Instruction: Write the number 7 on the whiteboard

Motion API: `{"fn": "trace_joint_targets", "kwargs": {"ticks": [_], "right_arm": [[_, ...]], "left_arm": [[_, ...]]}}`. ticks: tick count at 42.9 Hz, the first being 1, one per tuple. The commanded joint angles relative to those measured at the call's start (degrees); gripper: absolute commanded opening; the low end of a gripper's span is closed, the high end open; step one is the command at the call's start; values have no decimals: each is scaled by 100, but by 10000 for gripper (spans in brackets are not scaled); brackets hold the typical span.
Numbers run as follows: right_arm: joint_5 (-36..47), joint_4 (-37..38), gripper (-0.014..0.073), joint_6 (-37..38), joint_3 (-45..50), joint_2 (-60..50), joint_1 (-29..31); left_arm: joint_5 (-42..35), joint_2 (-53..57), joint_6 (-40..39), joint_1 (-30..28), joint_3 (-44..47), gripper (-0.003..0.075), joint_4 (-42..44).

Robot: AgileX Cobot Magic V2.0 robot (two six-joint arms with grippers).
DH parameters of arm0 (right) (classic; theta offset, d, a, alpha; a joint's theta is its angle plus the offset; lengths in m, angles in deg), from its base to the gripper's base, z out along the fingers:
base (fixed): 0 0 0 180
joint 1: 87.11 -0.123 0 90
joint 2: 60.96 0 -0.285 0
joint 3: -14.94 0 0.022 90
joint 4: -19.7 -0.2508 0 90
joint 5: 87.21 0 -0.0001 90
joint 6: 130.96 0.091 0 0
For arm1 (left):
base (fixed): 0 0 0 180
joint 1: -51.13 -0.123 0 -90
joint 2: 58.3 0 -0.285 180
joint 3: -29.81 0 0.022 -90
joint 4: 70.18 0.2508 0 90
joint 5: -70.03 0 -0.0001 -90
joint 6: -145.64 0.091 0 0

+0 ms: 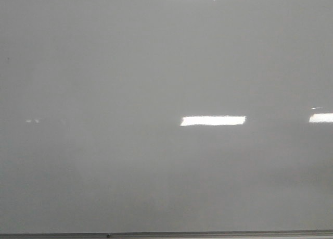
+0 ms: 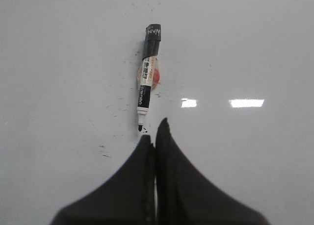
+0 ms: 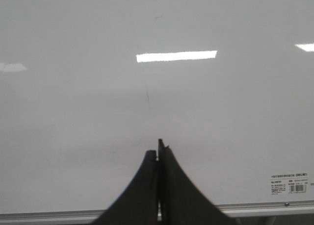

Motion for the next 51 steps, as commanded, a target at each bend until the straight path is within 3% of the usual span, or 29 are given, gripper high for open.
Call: {"fn": "trace_joint_targets", "kwargs": {"ticks": [1,19,31,42,51], "right_arm": [[434,105,-67,6,-22,-84,-5],[1100,118,-67,6,-22,-84,-5],[1553,107,-67,6,-337,-79,-5],[74,100,-67,6,-1849,356,-5],[-84,-3,-67,6,-2583,1428,-5]], "left_arm": [[-444,77,-46,34,19,-20,-49],[-500,77,-46,34,19,-20,-49],[-1652,77,-46,34,-191,-20,-49],[-547,-550,-46,34,-1578,-20,132],[-26,-1805,-10,34,-2329,-20,376]]}}
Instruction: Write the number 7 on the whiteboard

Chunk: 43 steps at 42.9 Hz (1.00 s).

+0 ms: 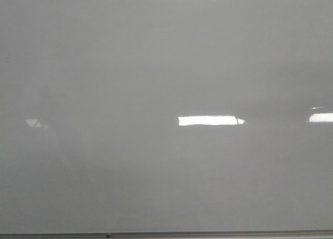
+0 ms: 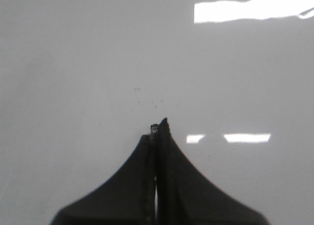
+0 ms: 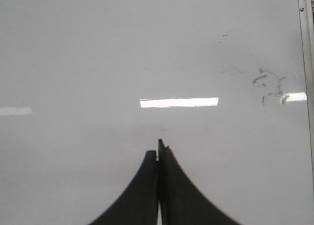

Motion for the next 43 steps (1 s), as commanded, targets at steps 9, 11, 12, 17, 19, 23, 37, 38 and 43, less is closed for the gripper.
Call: {"fn": "trace_joint_targets", "kwargs": {"ticks": [9,11,12,17,19,23,37,38,43], "right_arm": [[329,-43,-67,6,-463,895,-5],[329,-43,-64,6,-463,894,-5],[336,-43,-57,6,-463,894,-5],[360,-43,66,6,-463,894,-5],[388,-43,173,6,-463,894,-5],[435,-43,387,6,-463,894,-5],[465,-43,613,6,-463,894,-5],[465,-43,613,6,-463,894,-5],[465,-43,613,6,-463,894,-5]], "left_arm": [[-164,-1157,-10,34,-546,-20,429],[-152,-1177,-10,34,-546,-20,429],[-152,-1173,-10,34,-546,-18,429],[-152,-1173,-10,34,-546,71,429],[-152,-1173,-10,34,-546,160,429],[-152,-1173,-10,34,-546,342,429],[-176,-1327,-10,34,-546,547,471],[-164,-1409,-10,34,-546,547,471],[-38,-2277,-10,34,-666,547,453]]}}
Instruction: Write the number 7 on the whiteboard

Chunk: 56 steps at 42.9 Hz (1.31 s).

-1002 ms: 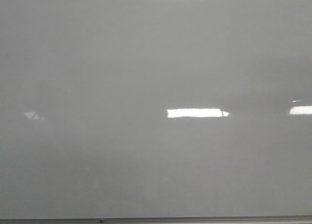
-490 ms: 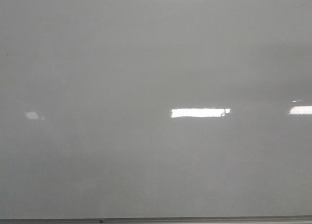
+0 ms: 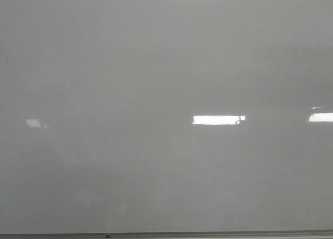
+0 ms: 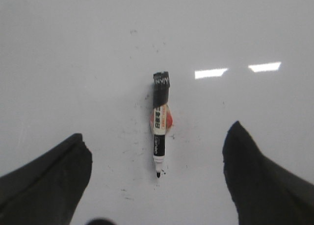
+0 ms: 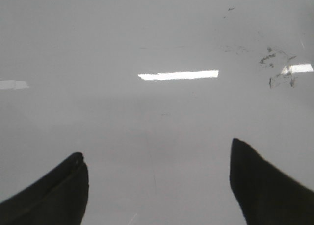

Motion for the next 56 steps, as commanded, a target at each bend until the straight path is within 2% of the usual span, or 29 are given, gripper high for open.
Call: {"fn": "trace_joint_targets", "kwargs": {"ticks": [1,14,24,34,42,48,56], "right_arm": [[500,-32,613,6,-204,96,-5],[534,-32,613,6,-204,96,-24],[540,-32,613,6,-204,96,-24],[540,-32,613,6,-204,96,-24],[540,-32,613,6,-204,96,-24],[544,-32,613,6,-204,96,-24],[544,-32,613,6,-204,96,-24]], "left_arm": [[-311,-780,-20,34,-318,547,-43],[-154,-3391,-20,23,-1166,547,-168],[-693,-4672,-20,-67,-1753,546,170],[-1337,-5214,-20,-183,-2021,546,386],[-1521,-5428,-20,-183,-2020,538,448],[-1606,-5538,-20,-183,-2020,435,448],[-1610,-5538,-20,-183,-2020,226,448]]}}
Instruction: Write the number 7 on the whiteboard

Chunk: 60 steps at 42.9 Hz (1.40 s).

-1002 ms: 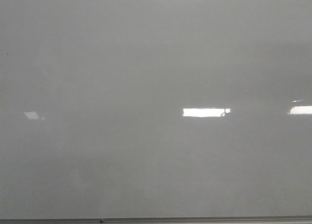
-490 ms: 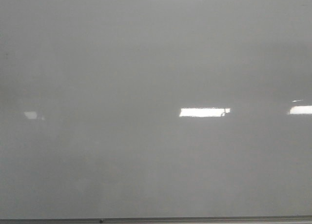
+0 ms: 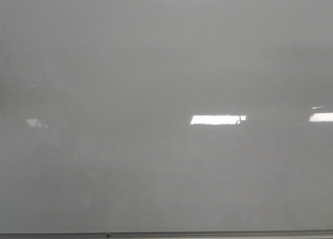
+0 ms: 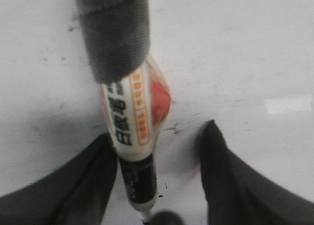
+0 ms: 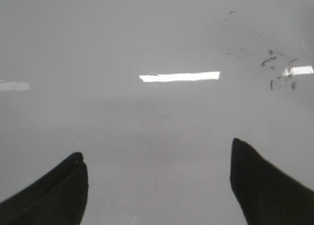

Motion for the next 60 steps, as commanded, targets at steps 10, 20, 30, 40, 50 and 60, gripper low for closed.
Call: {"fn": "trace_joint_targets", "kwargs": {"ticks": [10,20,30,40,50,60], "right_arm": [[497,-32,613,6,-204,88,-13],[504,-38,613,6,-204,88,-13],[168,-37,613,6,-477,542,-150],[-528,-37,613,-243,-1226,1575,-1149],[-1685,-259,613,-1348,-2231,2643,-2771],[-1728,-442,613,-2329,-2849,3549,-4301]], "left_arm": [[-282,231,-29,-11,-169,-7,-23],[1237,1220,-29,-11,-287,-20,-856],[4489,1618,309,484,-1204,-20,-1166],[5089,1697,2049,1988,-1699,-20,-1208],[4400,2084,3785,3990,-1702,-20,-1196],[3834,2287,3861,5218,-1702,-20,-1066]]}}
